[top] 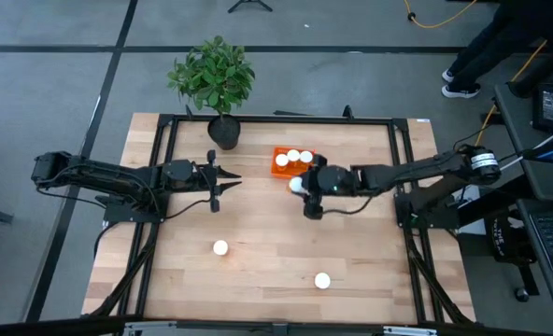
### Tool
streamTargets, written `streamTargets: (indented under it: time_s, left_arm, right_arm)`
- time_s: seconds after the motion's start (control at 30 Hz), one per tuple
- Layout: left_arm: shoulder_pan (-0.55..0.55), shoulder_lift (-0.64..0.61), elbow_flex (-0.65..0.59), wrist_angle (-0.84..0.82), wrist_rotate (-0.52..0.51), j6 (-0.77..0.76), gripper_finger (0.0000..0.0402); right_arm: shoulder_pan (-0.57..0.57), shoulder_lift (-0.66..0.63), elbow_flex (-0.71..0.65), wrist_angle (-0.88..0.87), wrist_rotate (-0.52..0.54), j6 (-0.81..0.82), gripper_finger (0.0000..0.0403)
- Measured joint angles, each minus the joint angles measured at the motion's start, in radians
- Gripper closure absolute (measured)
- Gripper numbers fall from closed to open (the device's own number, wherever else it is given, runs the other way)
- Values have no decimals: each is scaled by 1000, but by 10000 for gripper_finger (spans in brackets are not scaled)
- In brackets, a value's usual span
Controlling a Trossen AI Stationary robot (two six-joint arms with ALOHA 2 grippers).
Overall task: Pick and place pill bottles into a basket
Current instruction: Put the top right orange pill bottle into the orange bin
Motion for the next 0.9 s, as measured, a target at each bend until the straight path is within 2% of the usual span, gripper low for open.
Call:
streamTargets:
  time_s: [0.13, 0.3, 0.43, 0.9]
  left_arm:
    - [0, 0, 0, 0, -1, 0, 332]
    - [0, 0, 0, 0, -2, 0, 335]
    - [0, 0, 0, 0, -2, 0, 334]
    - [0, 0, 0, 0, -2, 0, 332]
  right_arm:
    - [-77, 2, -4, 2, -8, -19, 189]
    - [-167, 21, -3, -22, -99, -23, 189]
    - [-218, 59, -4, -30, -106, -45, 189]
    - [-269, 148, -4, -27, -108, -72, 189]
